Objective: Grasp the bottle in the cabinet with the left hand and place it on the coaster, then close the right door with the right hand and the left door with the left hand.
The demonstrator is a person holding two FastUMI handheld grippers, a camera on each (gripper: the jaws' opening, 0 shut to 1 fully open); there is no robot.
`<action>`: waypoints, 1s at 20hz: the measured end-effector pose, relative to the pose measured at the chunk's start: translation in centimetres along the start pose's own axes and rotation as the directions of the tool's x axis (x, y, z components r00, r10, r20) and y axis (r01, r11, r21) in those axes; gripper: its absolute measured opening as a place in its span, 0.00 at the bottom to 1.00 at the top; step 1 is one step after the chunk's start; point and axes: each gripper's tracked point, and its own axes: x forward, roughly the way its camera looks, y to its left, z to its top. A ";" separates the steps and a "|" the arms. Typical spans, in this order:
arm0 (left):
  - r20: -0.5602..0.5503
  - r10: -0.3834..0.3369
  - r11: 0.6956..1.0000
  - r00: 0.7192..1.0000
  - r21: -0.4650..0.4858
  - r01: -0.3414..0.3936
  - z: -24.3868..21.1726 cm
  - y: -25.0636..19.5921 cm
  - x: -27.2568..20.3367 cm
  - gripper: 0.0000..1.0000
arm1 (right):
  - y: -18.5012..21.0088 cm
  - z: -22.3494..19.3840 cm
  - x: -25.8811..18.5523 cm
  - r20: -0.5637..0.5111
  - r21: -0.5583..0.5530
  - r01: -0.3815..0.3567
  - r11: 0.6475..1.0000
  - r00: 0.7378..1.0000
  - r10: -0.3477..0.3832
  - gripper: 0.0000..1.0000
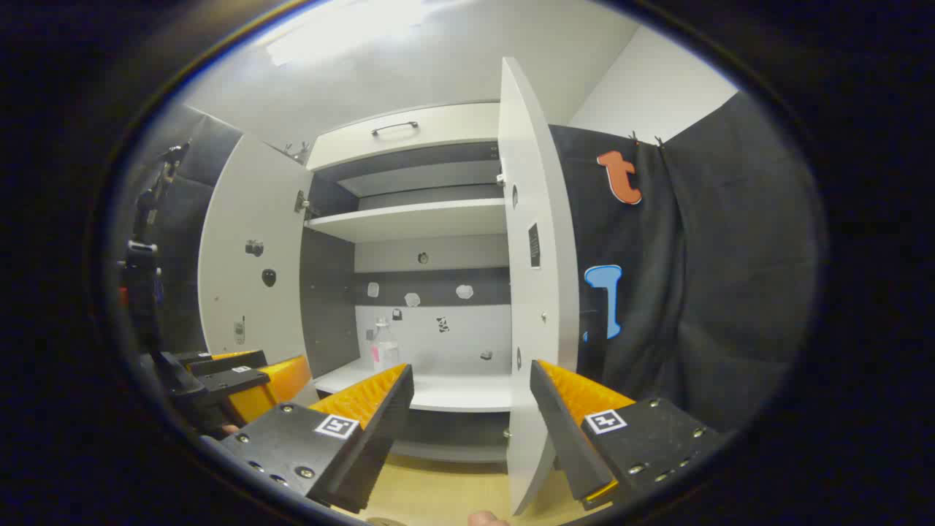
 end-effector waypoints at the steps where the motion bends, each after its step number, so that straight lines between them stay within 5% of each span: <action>1: -0.001 -0.002 1.000 1.000 0.000 0.002 0.0 0.0 0.0 0.96 | 0.1 0.2 0.2 0.001 0.000 -0.006 1.000 1.000 0.006 0.96; 20: -0.002 -0.022 0.998 1.000 0.060 0.022 0.8 -0.1 3.0 0.96 | -0.9 1.4 -1.2 0.025 -0.006 0.017 1.000 1.000 -0.017 0.97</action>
